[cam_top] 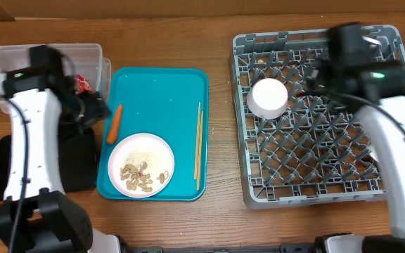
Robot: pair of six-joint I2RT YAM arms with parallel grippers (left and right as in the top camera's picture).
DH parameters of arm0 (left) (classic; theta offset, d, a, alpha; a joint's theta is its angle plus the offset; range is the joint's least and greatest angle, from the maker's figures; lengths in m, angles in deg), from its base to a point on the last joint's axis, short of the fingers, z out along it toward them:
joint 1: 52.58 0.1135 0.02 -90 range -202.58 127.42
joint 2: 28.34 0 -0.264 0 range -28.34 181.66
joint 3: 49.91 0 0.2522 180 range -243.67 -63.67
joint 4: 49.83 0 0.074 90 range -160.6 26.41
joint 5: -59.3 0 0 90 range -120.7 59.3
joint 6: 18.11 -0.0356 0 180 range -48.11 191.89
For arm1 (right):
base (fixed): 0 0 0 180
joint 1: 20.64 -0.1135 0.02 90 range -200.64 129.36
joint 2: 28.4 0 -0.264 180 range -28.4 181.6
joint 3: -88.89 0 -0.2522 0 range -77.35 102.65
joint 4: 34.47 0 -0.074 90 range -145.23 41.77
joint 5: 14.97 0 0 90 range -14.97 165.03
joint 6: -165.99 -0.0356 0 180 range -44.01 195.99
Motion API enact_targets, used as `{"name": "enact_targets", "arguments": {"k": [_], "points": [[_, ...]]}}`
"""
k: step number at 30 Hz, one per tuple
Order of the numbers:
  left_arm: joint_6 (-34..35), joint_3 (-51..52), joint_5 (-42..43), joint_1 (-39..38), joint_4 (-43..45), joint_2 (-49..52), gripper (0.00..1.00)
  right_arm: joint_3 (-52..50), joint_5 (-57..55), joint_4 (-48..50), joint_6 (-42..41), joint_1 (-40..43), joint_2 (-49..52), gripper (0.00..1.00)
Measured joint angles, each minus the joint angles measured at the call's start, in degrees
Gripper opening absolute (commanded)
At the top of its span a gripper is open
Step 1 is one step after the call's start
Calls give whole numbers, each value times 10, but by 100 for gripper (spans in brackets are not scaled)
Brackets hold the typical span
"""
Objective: Sort waste into correct bins and load items into the dishwasher
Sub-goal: 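Place the pink bowl upside down in the rack's left area, then grasp the rim of the rice plate with the left gripper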
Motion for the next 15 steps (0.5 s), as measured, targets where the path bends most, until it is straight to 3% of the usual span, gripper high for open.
{"name": "enact_targets", "arguments": {"k": [3, 8, 15], "points": [[-15, 0, 2, -60, -18, 0, 82, 0, 104, -39, 71, 56, -5, 100], [-22, 19, 4, -156, -23, 0, 81, 0, 165, -57, 113, 107, -5, 100], [34, 145, 6, -294, 78, -3, 76, 0, 188, -57, 125, 106, -5, 100]]}}
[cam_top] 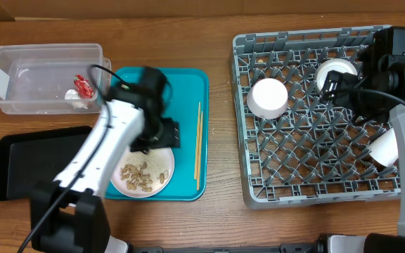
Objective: Sort waste into correct bins and load items into the dishwasher
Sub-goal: 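Grasp the rim of the rice plate with the left gripper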
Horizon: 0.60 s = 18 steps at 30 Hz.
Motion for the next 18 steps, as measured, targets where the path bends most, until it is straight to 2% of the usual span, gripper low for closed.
{"name": "enact_targets", "arguments": {"k": [1, 5, 9, 18], "points": [[13, 27, 1, -23, 27, 0, 71, 0, 0, 0, 0, 0, 0, 100], [42, 97, 0, -83, 132, 0, 68, 0, 4, -1, 2, 0, 0, 100], [66, 125, -10, -98, 146, 0, 63, 0, 4, -2, 3, 0, 0, 100], [87, 129, -33, -98, 154, 33, 62, 0, 5, -4, 3, 0, 0, 100]]}}
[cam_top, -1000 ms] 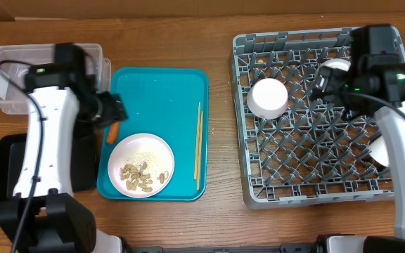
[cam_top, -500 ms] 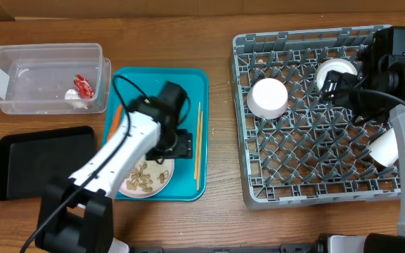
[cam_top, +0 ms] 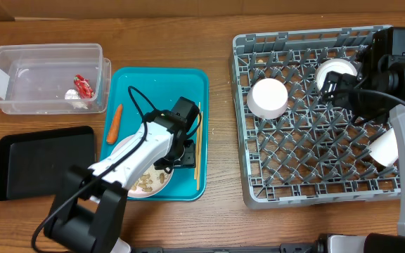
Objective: Sort waste into correct bins and load items into the dishwasher
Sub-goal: 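Grasp the rim of the rice plate with the left gripper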
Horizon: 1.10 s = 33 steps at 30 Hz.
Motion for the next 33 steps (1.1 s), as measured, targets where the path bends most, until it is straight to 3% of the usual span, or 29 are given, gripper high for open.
{"name": "enact_targets", "arguments": {"k": [6, 8, 16, 26, 30, 33], "points": [[3, 1, -7, 0, 19, 47, 46, 0, 0, -4, 0, 0, 0, 100], [4, 0, -17, 0, 31, 47, 30, 0, 0, -4, 0, 0, 0, 100], [-2, -15, -83, 9, 45, 52, 4, 0, 0, -4, 0, 0, 0, 100], [-28, -48, -108, 22, 77, 57, 4, 0, 0, -6, 0, 0, 0, 100], [-30, -48, -94, 23, 76, 57, 9, 0, 0, -6, 0, 0, 0, 100], [-32, -48, -73, 23, 72, 58, 21, 0, 0, -6, 0, 0, 0, 100]]}}
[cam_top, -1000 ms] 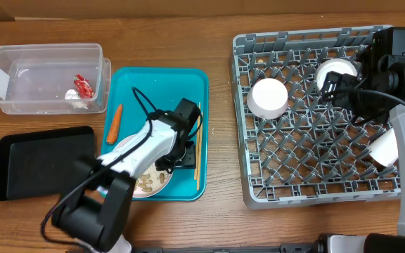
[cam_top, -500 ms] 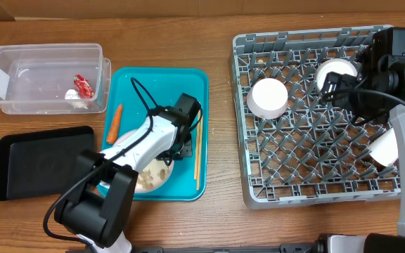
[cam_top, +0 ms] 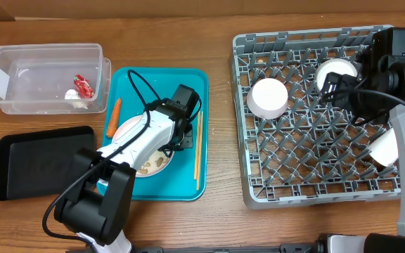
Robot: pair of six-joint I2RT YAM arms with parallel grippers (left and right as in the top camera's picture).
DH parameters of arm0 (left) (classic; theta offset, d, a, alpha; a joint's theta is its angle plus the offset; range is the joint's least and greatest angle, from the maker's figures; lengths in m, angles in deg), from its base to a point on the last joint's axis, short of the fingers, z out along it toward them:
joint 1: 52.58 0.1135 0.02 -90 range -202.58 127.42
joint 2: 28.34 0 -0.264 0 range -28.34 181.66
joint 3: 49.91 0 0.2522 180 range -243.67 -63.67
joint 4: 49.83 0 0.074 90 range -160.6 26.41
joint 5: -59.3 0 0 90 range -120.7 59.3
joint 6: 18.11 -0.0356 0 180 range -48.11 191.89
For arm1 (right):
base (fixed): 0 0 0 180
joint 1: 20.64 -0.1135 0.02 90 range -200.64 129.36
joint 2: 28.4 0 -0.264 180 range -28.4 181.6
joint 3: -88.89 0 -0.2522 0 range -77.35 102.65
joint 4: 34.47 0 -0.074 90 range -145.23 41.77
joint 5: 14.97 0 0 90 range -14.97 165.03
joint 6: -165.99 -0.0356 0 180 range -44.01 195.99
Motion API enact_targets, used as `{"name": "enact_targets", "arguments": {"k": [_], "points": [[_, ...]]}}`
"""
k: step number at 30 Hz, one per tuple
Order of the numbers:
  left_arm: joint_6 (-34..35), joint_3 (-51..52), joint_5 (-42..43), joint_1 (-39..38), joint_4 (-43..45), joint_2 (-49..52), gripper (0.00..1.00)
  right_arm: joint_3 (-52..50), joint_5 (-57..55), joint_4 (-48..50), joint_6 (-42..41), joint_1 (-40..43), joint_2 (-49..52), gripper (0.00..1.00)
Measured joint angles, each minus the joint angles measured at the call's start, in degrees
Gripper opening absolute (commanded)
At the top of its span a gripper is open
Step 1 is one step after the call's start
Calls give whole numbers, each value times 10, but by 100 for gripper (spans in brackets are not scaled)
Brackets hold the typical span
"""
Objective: Sort waste into correct bins and load items into the dishwasher
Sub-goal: 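Grasp the rim of the rice plate with the left gripper, then tip the plate over the black tray to dump rice and peanuts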
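Observation:
A teal tray (cam_top: pixel 157 81) holds a white plate of peanuts (cam_top: pixel 146 163), a carrot (cam_top: pixel 113 118) and a pair of chopsticks (cam_top: pixel 197 147). My left gripper (cam_top: pixel 182 139) is low over the plate's right rim, just left of the chopsticks; its jaws are hidden under the wrist. On the right stands the grey dish rack (cam_top: pixel 315 186) with one upturned white cup (cam_top: pixel 268 98). A second white cup (cam_top: pixel 335 72) sits at the rack's back right, and my right gripper (cam_top: pixel 337 90) is right against it. Whether that gripper is holding the cup is unclear.
A clear plastic bin (cam_top: pixel 20 70) at the back left contains a red wrapper (cam_top: pixel 83 86) and small scraps. A black tray (cam_top: pixel 44 161) lies on the table in front of it. The left arm's cable loops over the teal tray.
My left gripper has shifted slightly toward the back of the tray, staying beside the chopsticks at the plate's right rim. The right arm and both cups have not moved.
At first my left arm was by the clear bin and my right arm was over the rack's back right. Then the second cup stood in the rack by the right gripper, while the left gripper was over the plate. Since then it has stayed by the chopsticks.

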Motion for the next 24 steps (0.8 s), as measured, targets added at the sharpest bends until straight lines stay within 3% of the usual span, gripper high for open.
{"name": "enact_targets", "arguments": {"k": [1, 4, 7, 11, 19, 24], "points": [[0, 2, 4, 0, 0, 0, 30, 0, 0, 0, 0, 0, 0, 100], [-6, 21, 12, -7, 3, 1, 31, 0, 0, 0, 0, 0, 0, 100], [-7, 25, 13, -13, 5, 1, 22, 0, 0, 0, 0, 0, 0, 100], [-10, 26, 11, -14, 5, 1, 4, 0, 0, 0, 0, 0, 0, 100], [-13, 20, -18, -17, -6, -2, 4, 0, 0, -3, 0, 0, 0, 100], [-13, -30, -54, -18, -91, 4, 4, 0, 0, -4, 0, 0, 0, 100]]}}
